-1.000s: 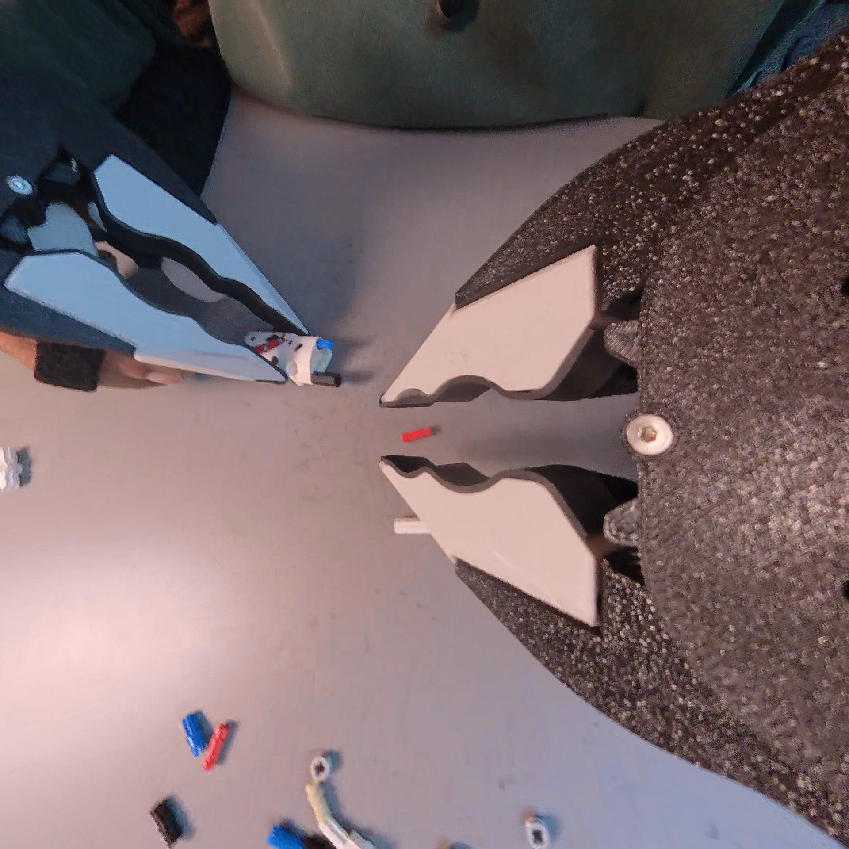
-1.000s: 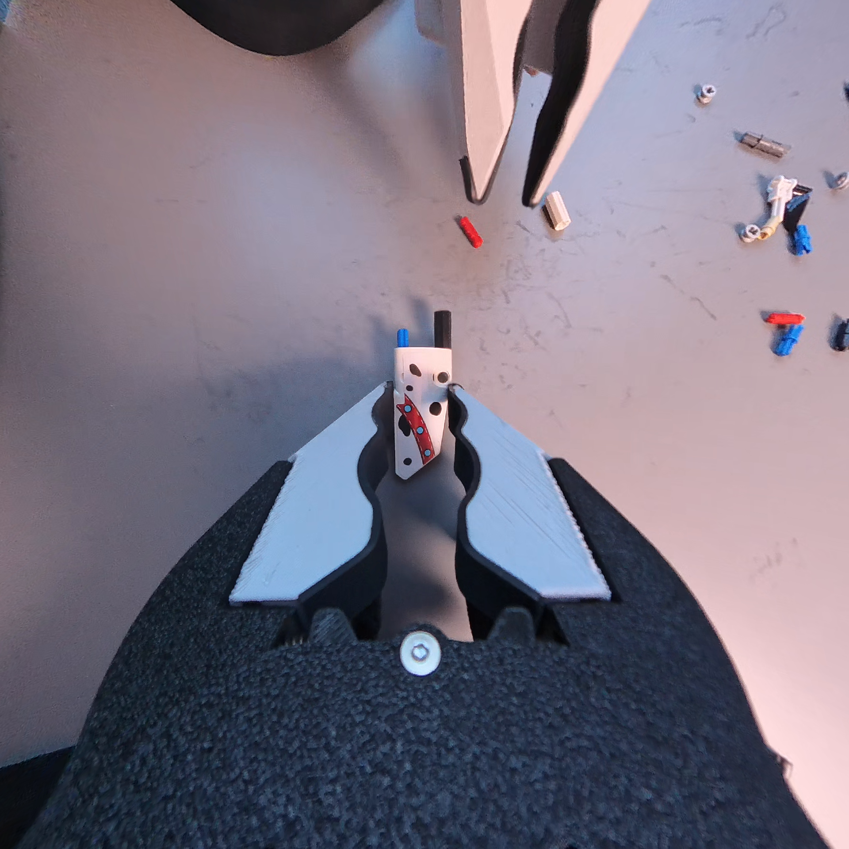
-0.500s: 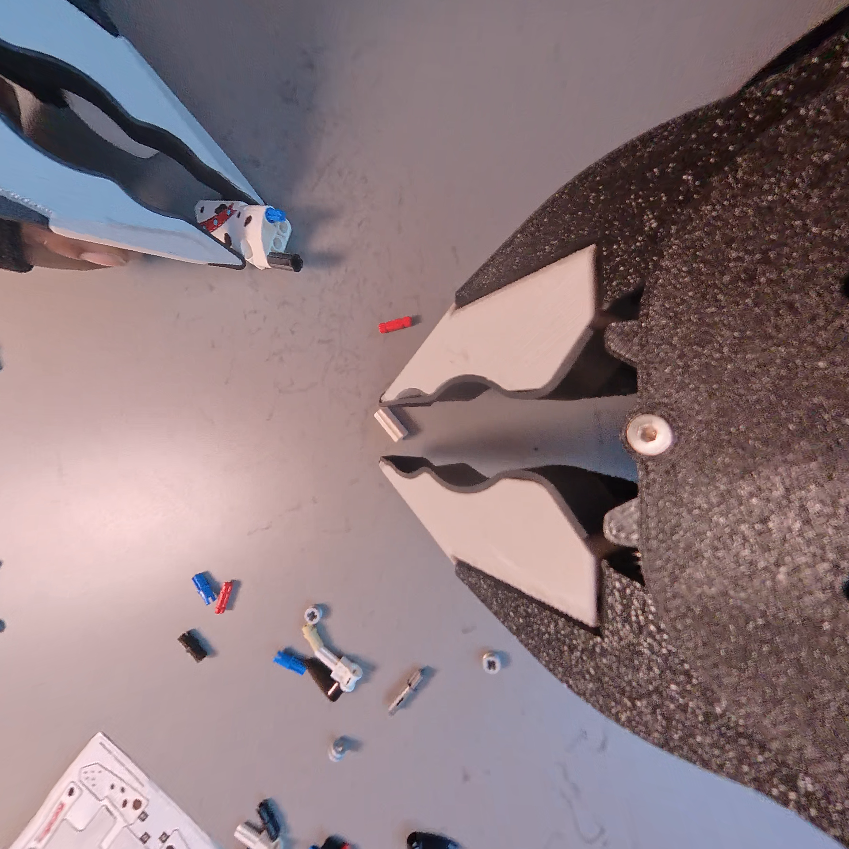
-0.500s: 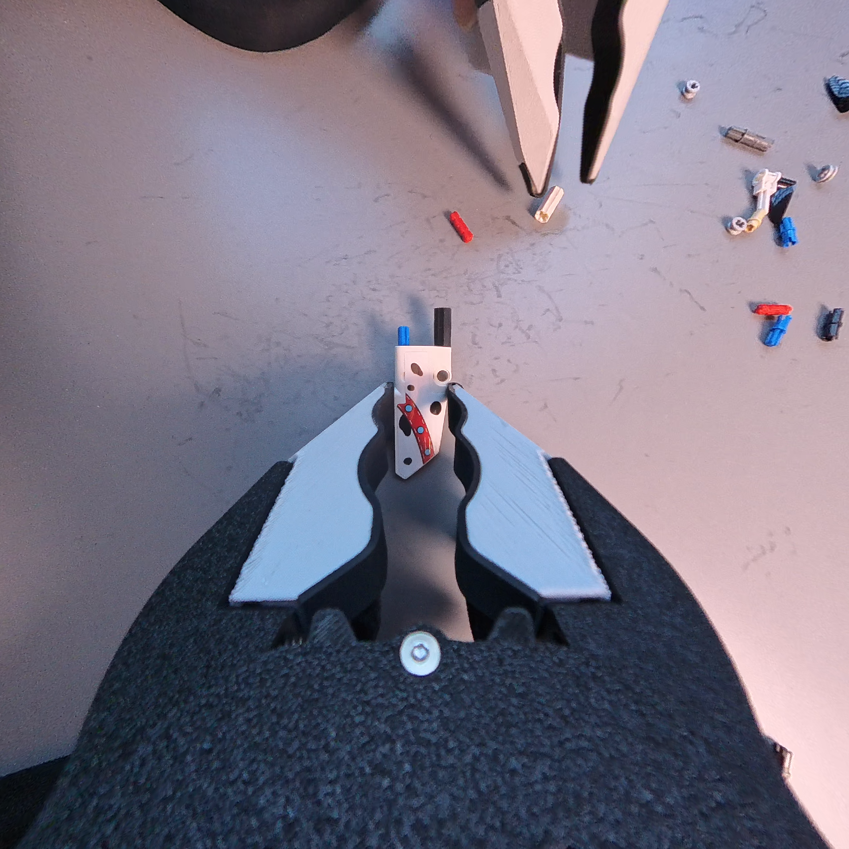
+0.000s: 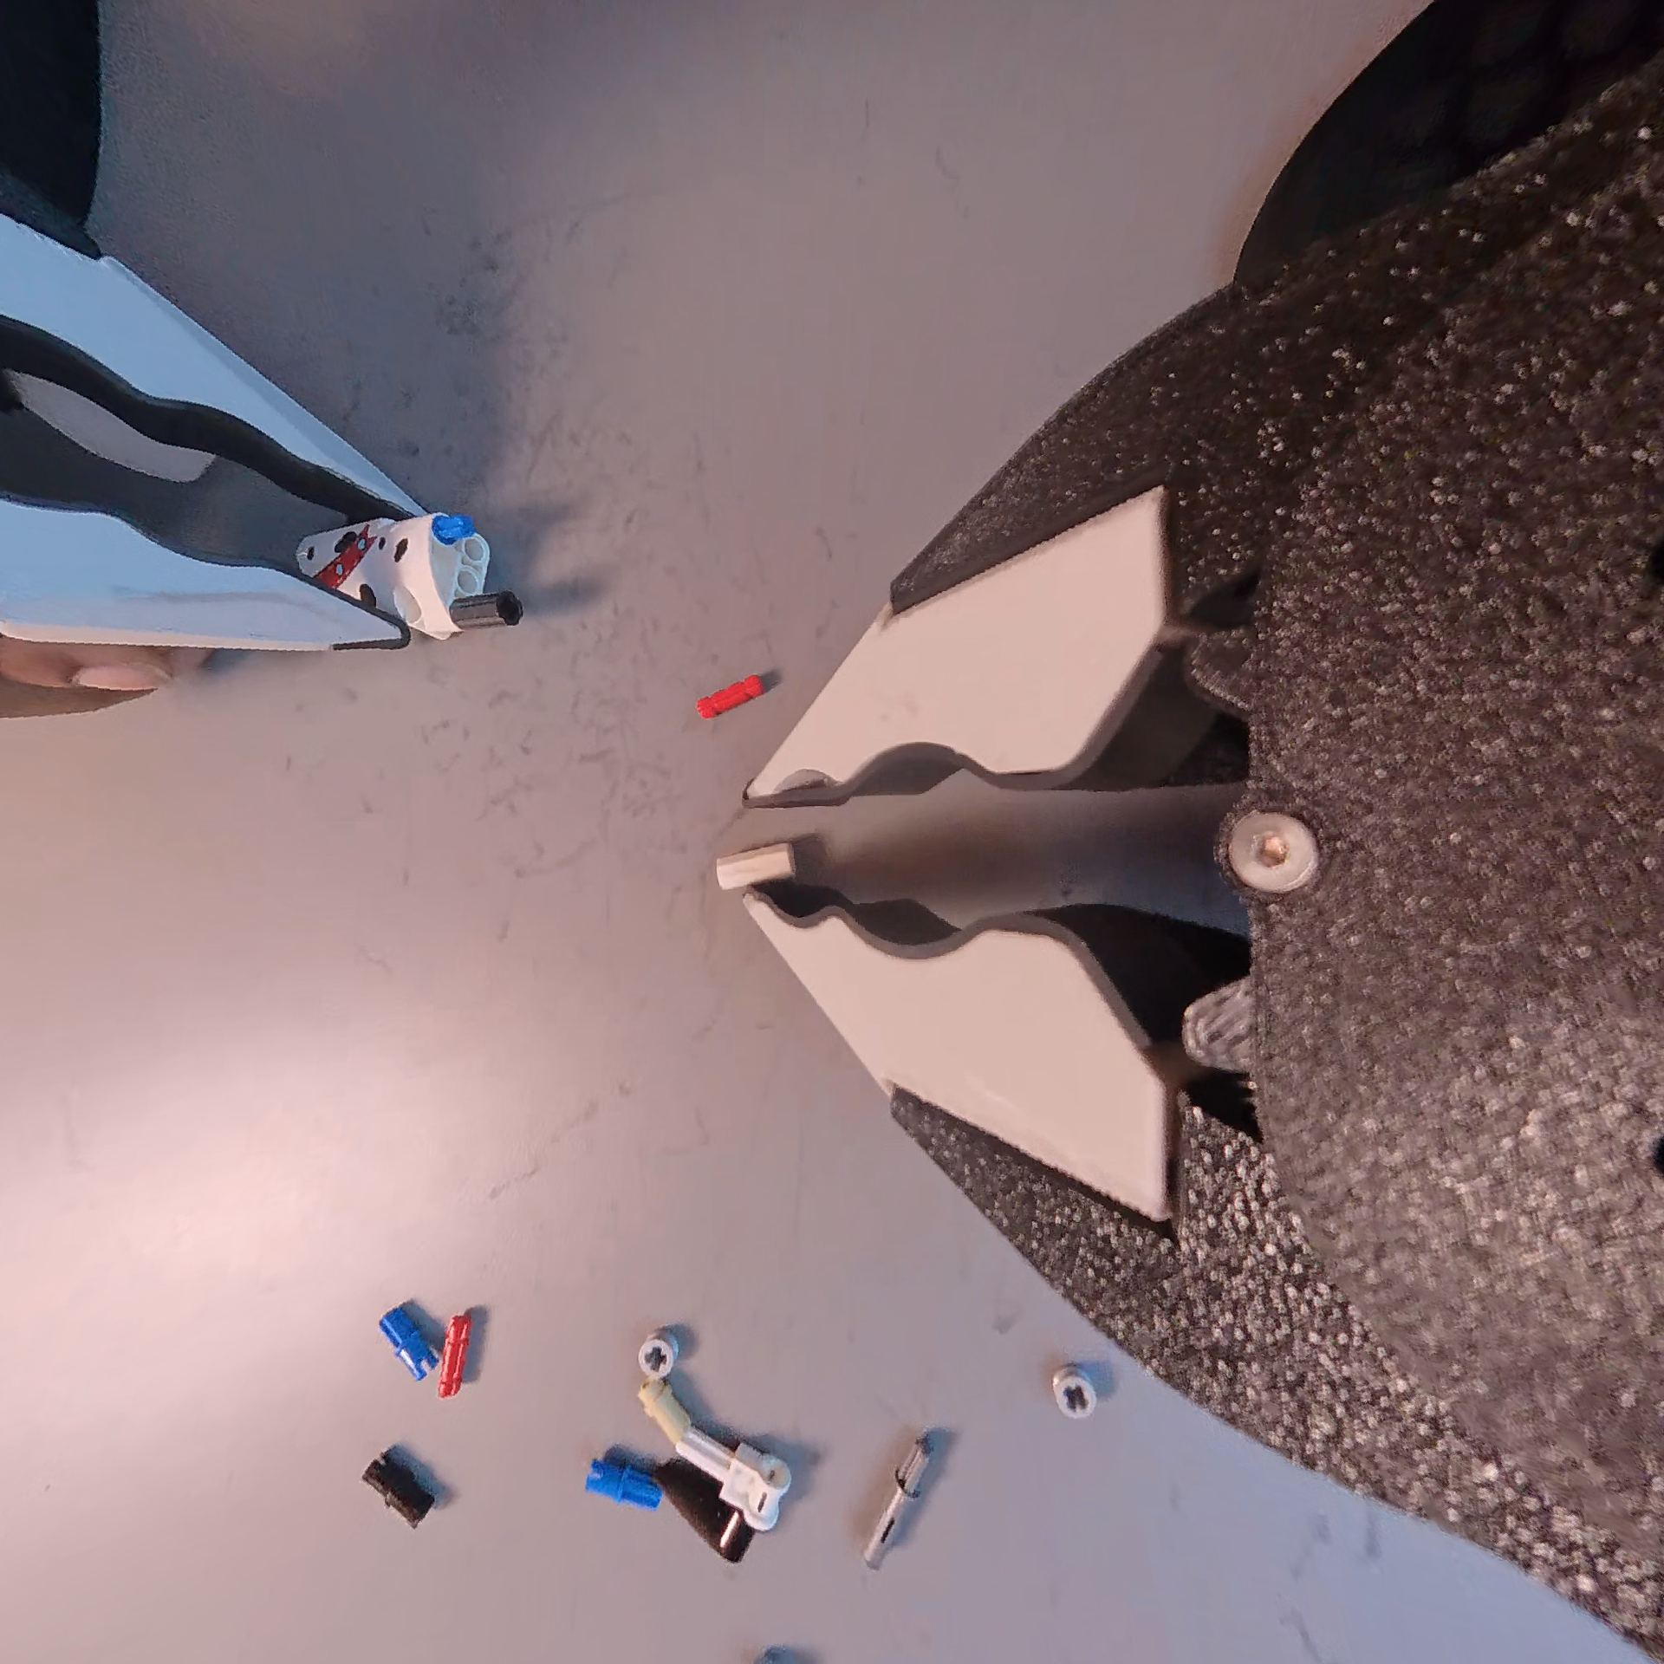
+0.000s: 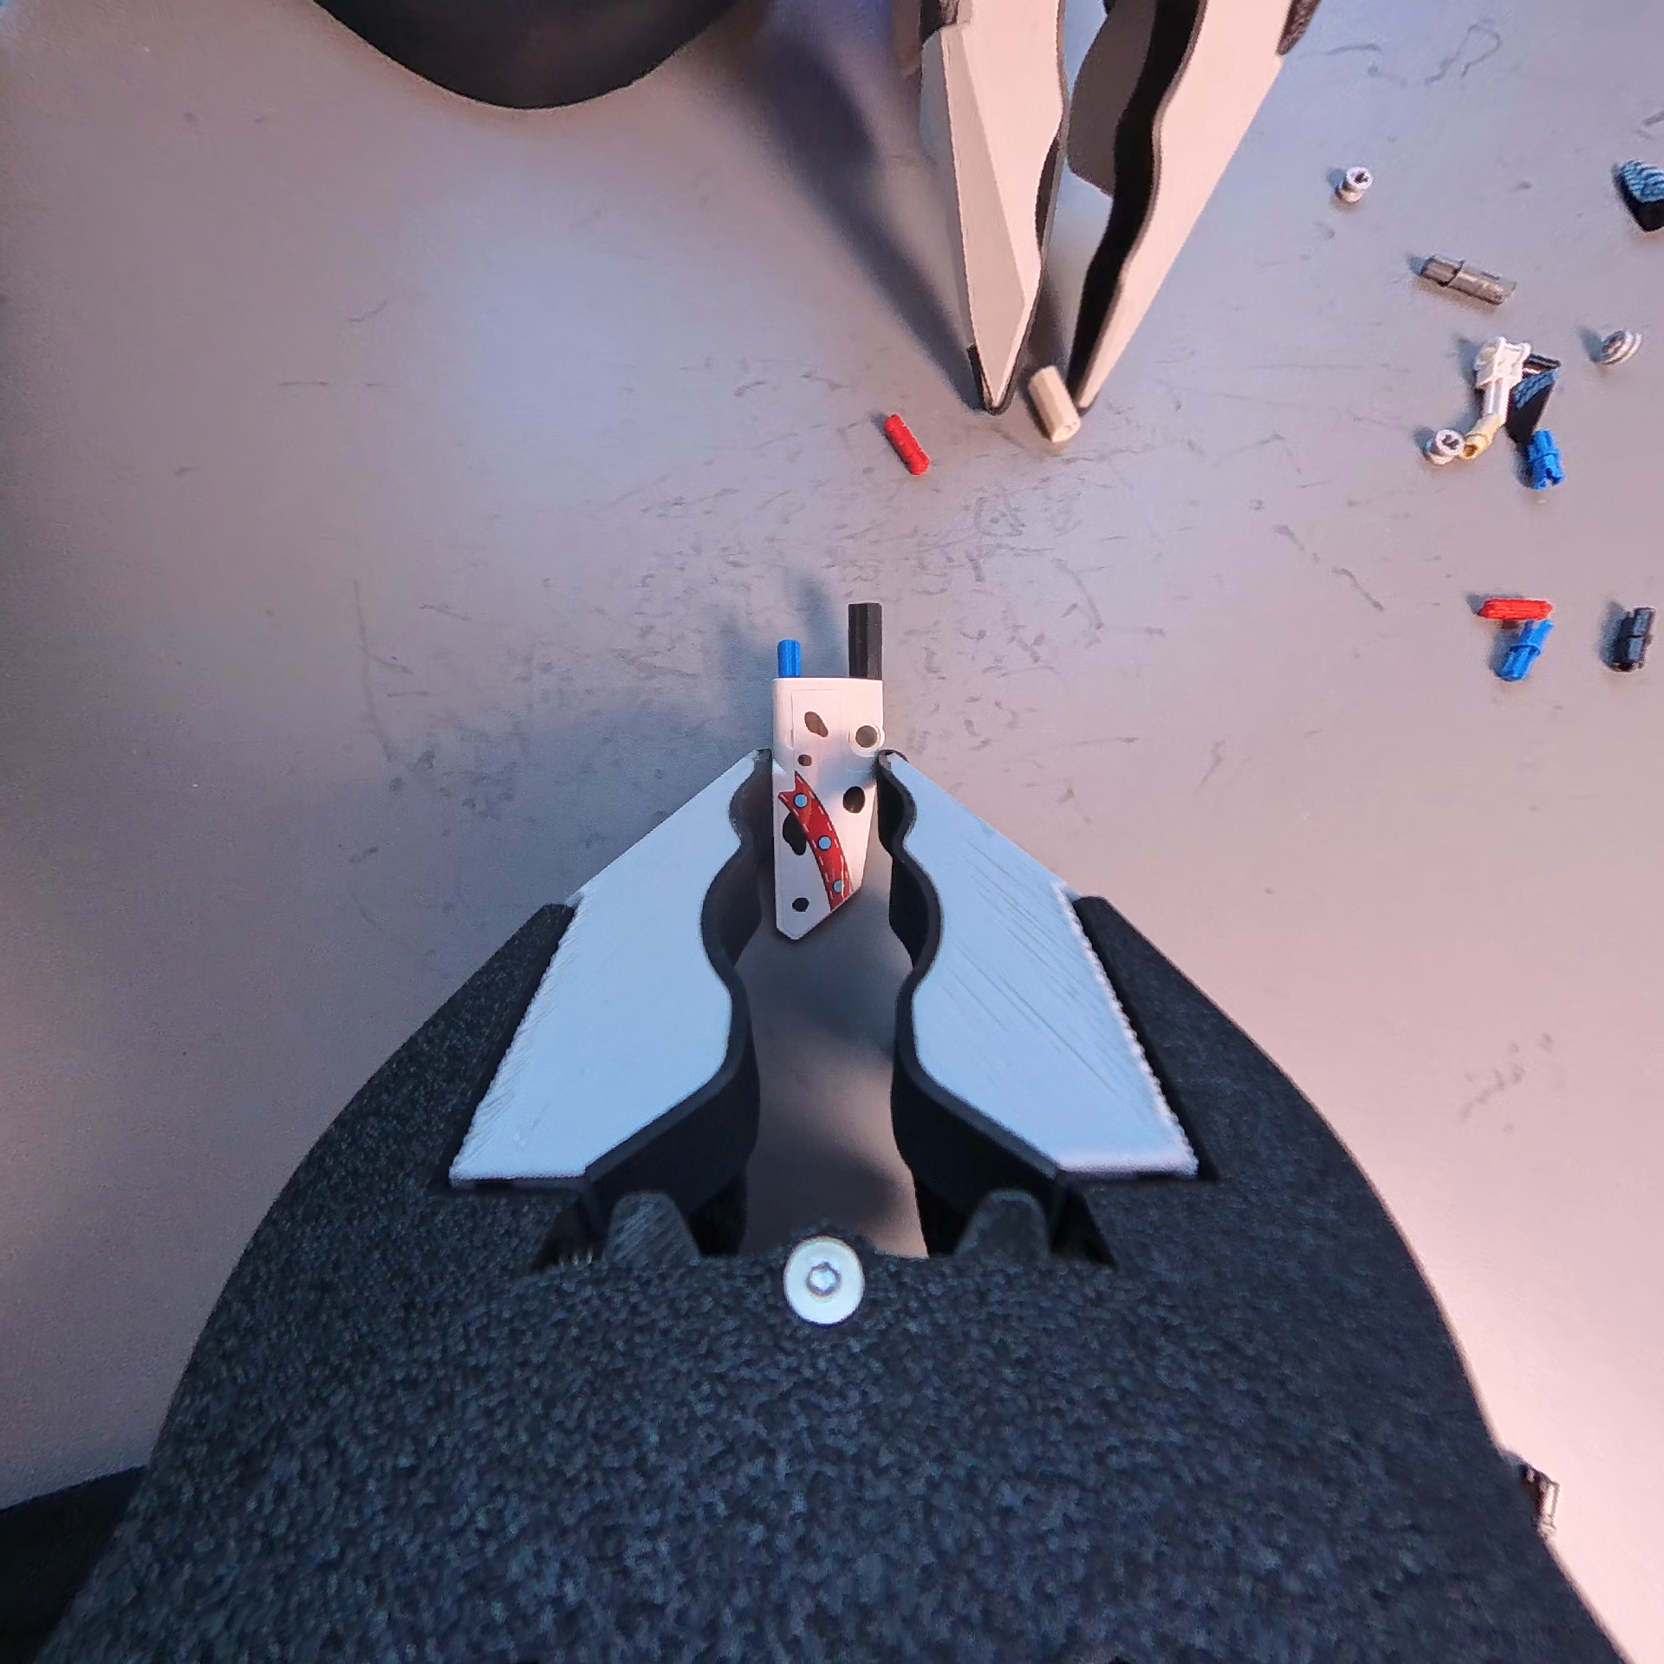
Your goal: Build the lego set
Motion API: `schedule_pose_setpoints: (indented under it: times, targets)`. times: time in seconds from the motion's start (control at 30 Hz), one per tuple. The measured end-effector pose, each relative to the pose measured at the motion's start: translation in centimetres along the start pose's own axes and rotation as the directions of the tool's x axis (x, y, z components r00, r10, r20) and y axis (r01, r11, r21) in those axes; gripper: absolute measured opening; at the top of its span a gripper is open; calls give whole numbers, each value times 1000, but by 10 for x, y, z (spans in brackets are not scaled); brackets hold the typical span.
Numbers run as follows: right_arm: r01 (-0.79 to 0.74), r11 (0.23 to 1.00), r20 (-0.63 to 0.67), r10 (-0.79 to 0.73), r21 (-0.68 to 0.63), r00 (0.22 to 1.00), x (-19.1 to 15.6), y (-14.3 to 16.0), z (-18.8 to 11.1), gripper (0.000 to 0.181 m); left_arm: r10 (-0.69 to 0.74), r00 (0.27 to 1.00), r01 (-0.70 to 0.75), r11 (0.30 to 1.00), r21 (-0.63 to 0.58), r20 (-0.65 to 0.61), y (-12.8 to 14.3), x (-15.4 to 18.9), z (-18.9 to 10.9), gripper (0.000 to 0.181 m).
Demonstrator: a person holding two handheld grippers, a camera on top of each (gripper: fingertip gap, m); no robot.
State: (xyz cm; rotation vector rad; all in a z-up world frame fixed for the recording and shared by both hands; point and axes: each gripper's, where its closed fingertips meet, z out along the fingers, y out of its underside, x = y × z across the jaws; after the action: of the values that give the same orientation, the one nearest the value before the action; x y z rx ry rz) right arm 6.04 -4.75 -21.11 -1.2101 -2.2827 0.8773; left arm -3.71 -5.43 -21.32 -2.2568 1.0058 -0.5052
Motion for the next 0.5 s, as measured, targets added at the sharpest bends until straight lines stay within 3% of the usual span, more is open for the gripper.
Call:
schedule_pose_setpoints:
  times: [0.5]
  targets:
    - [3,1000,-4,-3,2,1000,0,0,0,22,-212,977,213,974,77,-23,-2,0,-1,7]
